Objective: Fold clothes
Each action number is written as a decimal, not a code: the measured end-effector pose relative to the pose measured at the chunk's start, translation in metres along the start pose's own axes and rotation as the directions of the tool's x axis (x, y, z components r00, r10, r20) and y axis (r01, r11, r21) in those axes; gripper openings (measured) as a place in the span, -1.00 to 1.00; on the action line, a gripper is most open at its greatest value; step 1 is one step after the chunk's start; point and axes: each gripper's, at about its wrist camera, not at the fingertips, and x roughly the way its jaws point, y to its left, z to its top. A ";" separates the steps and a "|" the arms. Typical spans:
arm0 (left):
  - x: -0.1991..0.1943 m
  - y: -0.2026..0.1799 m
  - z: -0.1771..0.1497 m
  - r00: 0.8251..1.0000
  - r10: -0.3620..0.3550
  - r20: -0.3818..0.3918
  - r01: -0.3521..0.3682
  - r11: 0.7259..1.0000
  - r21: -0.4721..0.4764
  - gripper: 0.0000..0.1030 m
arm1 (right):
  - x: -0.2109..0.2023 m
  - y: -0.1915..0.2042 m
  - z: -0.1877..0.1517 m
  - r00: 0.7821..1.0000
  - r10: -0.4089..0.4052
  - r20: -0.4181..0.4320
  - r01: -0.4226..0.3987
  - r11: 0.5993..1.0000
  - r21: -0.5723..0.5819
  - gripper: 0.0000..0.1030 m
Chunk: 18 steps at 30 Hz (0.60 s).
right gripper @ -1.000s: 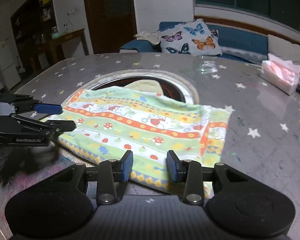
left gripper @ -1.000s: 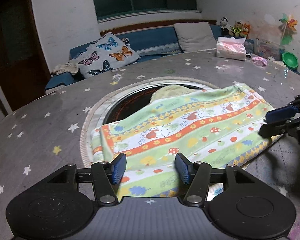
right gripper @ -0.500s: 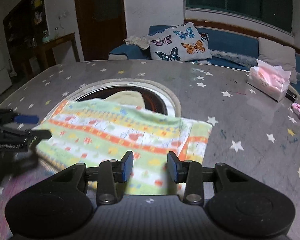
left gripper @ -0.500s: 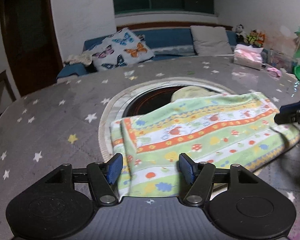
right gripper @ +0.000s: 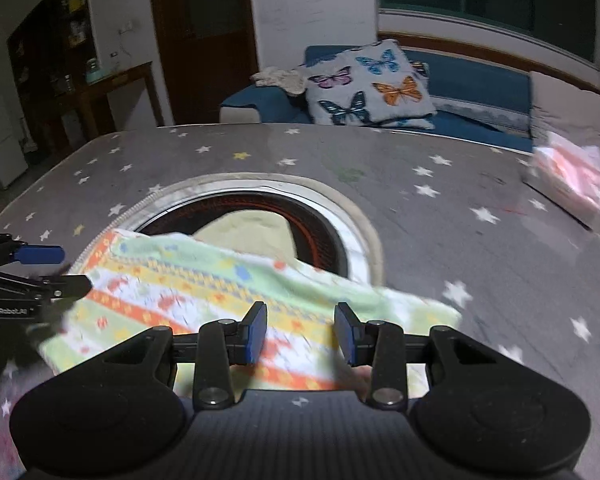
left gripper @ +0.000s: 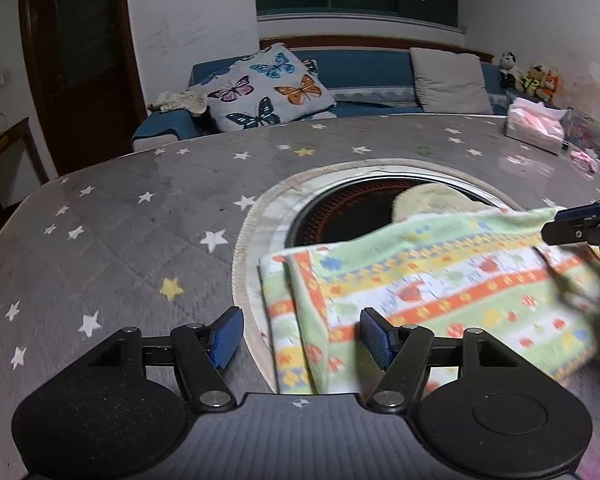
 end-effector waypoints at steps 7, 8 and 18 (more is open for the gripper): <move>0.022 0.007 0.009 0.999 0.017 -0.032 -0.017 1.000 0.003 0.33 | 0.038 0.002 0.011 0.999 0.013 -0.036 -0.013 1.000 0.000 -0.42; 0.024 0.008 0.010 0.999 0.015 -0.033 -0.015 1.000 0.000 0.33 | 0.039 0.000 0.012 0.999 0.013 -0.037 -0.012 1.000 0.008 -0.43; 0.015 0.020 0.017 0.999 0.030 -0.024 -0.031 0.999 -0.044 0.31 | 0.011 0.019 0.011 0.998 0.065 -0.020 -0.066 0.997 -0.045 -0.35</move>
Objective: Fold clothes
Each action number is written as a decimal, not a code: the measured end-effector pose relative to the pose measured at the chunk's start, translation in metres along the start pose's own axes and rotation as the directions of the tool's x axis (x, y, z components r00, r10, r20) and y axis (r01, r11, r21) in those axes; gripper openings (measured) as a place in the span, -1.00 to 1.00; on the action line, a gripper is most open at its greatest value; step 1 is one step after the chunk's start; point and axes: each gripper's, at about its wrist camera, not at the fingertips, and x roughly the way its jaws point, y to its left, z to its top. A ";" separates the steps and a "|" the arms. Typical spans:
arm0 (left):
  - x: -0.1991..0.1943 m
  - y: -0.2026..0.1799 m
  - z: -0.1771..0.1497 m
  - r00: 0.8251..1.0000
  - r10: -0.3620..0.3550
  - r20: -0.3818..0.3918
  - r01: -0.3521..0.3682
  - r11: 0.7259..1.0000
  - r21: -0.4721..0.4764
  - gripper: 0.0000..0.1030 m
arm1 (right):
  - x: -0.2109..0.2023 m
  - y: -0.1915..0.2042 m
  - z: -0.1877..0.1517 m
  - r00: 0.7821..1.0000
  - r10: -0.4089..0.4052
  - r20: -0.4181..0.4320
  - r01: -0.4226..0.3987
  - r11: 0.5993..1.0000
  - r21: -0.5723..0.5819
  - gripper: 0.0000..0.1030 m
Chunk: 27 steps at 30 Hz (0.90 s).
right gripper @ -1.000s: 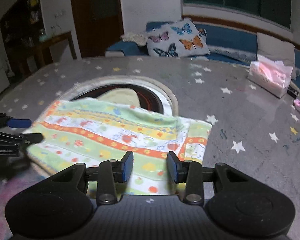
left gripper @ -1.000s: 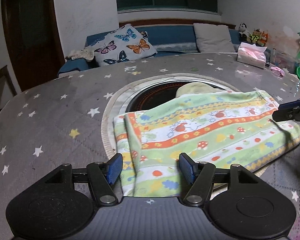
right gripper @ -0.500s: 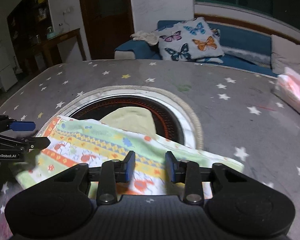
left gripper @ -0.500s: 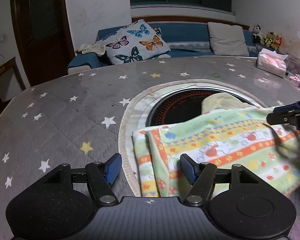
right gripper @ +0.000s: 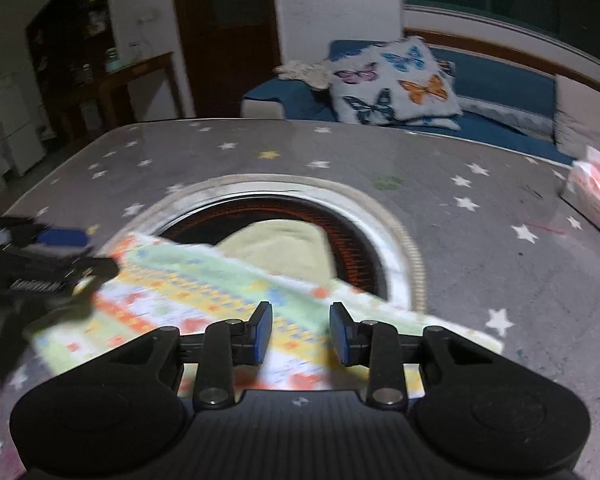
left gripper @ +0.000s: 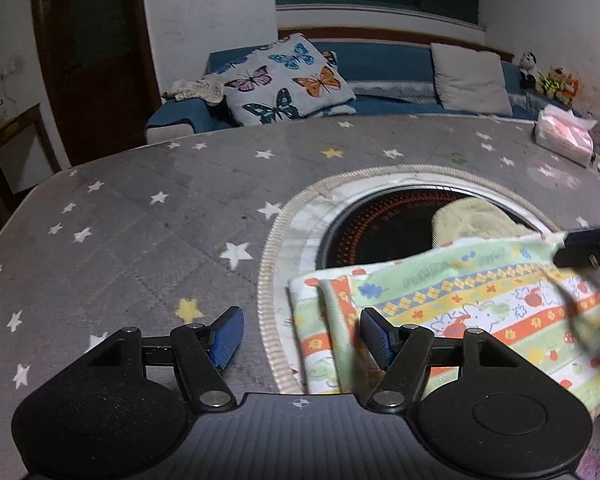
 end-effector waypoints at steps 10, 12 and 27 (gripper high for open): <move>-0.018 0.016 -0.004 1.000 0.009 0.007 -0.009 0.998 -0.055 0.31 | -0.010 0.062 -0.010 0.992 0.125 -0.033 -0.128 0.983 -0.134 -0.28; -0.020 0.020 -0.004 1.000 0.007 0.008 -0.007 0.997 -0.072 0.31 | -0.009 0.075 -0.013 0.990 0.134 -0.043 -0.140 0.975 -0.172 -0.28; -0.031 0.046 -0.007 1.000 -0.023 -0.009 0.021 0.983 -0.180 0.31 | -0.002 0.163 -0.025 0.976 0.212 -0.055 -0.214 0.876 -0.431 -0.21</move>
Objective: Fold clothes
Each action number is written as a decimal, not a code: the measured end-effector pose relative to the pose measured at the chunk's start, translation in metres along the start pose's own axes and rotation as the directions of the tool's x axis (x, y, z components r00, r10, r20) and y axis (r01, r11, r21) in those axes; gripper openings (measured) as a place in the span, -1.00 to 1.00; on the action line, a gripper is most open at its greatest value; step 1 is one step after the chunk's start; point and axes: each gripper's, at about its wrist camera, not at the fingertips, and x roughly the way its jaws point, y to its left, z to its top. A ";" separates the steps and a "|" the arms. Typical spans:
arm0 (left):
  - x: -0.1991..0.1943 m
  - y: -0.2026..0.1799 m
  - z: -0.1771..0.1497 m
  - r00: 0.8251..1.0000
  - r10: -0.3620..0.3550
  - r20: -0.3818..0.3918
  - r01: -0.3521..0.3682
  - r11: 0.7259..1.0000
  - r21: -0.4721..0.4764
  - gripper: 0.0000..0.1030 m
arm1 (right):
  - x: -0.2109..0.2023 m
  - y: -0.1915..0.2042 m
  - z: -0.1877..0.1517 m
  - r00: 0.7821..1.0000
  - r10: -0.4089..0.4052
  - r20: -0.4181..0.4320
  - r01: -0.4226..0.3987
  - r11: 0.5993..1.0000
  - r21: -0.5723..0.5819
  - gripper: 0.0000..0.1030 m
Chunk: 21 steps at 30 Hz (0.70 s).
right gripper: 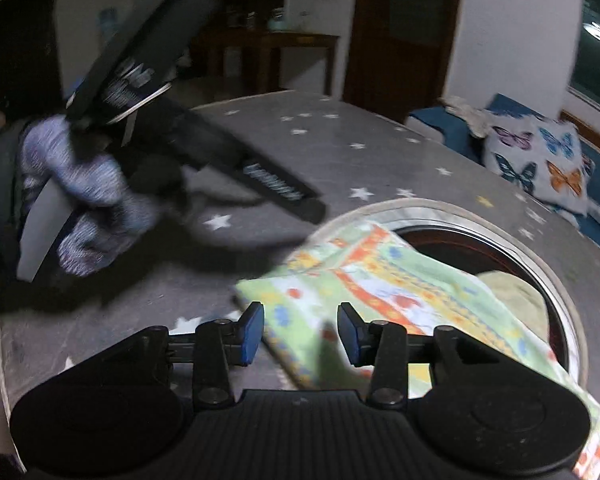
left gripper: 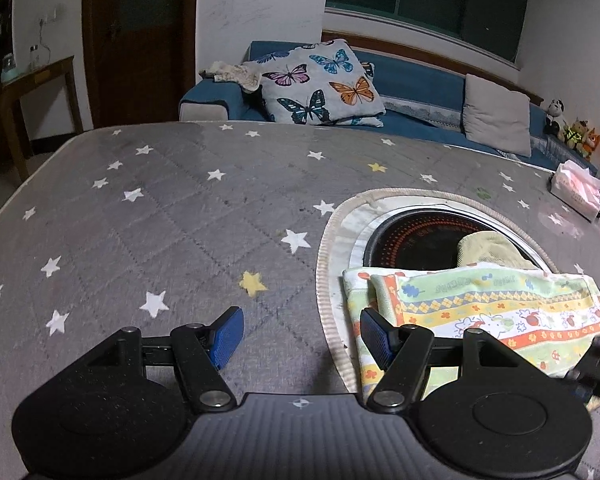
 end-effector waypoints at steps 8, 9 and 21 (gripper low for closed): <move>-0.001 -0.004 -0.007 0.997 -0.064 -0.034 0.063 0.997 -0.041 0.41 | 0.024 0.019 -0.001 0.999 -0.037 -0.018 0.036 0.996 -0.081 -0.33; -0.001 -0.005 -0.008 0.996 -0.074 -0.041 0.072 0.996 -0.053 0.43 | 0.023 0.018 -0.001 0.999 -0.043 -0.019 0.042 0.996 -0.075 -0.45; 0.001 -0.016 -0.009 0.963 -0.250 -0.097 0.223 0.947 -0.232 0.43 | -0.013 0.003 0.003 0.997 -0.037 0.068 0.036 0.999 0.015 -0.76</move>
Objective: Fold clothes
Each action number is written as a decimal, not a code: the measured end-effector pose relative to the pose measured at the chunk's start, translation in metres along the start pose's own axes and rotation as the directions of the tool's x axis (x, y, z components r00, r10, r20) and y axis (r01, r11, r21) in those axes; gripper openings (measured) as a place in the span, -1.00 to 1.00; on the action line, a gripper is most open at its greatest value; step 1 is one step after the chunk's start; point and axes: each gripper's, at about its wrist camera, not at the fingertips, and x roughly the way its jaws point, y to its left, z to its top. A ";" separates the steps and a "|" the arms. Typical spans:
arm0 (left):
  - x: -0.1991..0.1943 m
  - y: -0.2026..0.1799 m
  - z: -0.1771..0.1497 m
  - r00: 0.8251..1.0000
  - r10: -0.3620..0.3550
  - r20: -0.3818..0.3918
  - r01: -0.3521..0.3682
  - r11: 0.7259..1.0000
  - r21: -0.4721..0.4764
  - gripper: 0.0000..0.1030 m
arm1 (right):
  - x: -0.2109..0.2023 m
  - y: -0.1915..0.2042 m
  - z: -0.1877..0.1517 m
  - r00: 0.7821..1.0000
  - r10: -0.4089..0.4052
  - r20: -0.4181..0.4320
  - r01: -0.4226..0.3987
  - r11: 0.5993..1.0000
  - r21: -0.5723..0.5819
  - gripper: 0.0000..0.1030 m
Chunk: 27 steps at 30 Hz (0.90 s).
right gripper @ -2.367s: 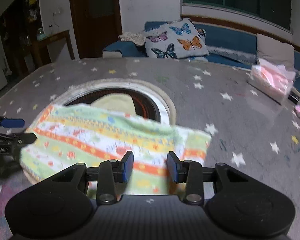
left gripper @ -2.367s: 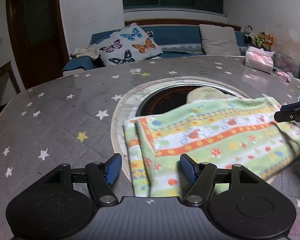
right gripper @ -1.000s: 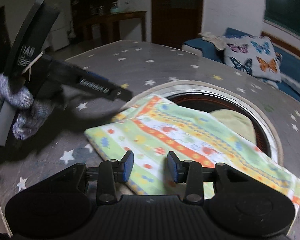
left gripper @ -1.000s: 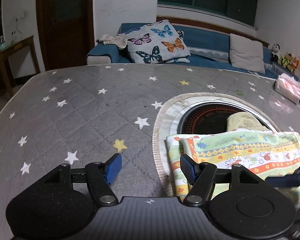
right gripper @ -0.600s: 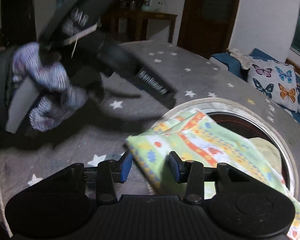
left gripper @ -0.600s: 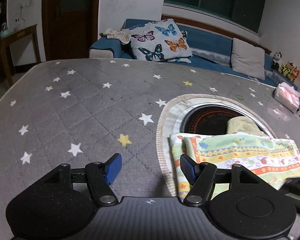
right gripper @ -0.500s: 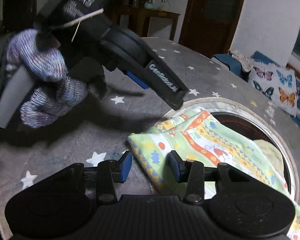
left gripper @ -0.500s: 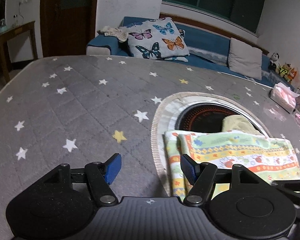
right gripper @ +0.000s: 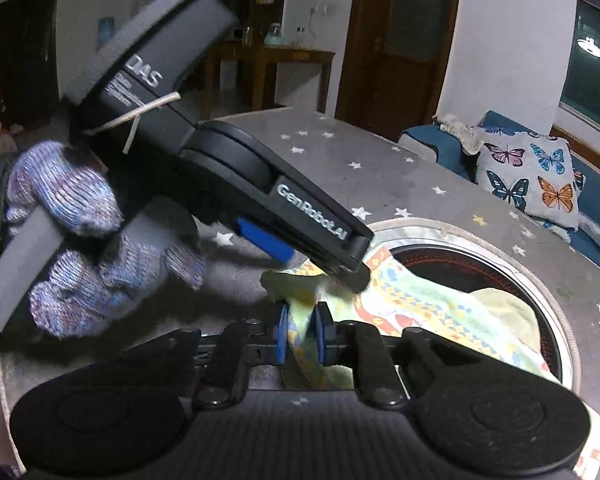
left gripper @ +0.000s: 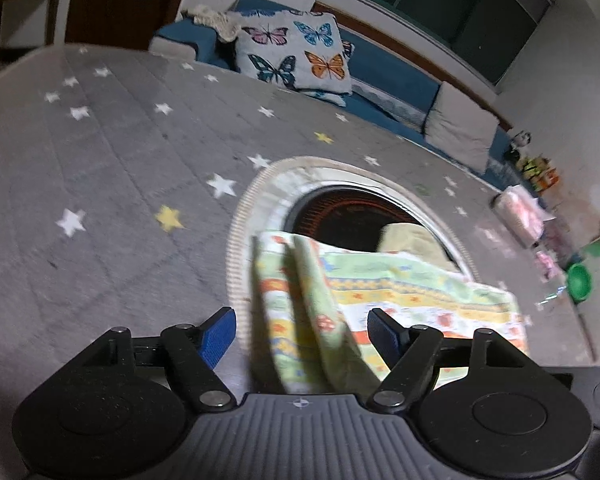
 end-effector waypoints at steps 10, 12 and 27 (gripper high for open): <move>0.015 0.006 -0.005 0.995 -0.084 -0.049 0.076 0.987 -0.144 -0.59 | -0.015 -0.001 -0.008 0.999 0.021 0.025 -0.022 0.999 0.028 -0.78; 0.016 0.006 -0.006 0.996 -0.072 -0.047 0.065 0.988 -0.139 -0.69 | -0.016 -0.003 -0.011 0.999 0.026 0.024 -0.027 0.999 0.042 -0.77; 0.017 0.006 -0.010 0.999 -0.029 -0.024 0.026 0.995 -0.096 -0.77 | -0.043 -0.112 -0.056 0.974 -0.216 -0.065 0.225 0.911 0.345 -0.54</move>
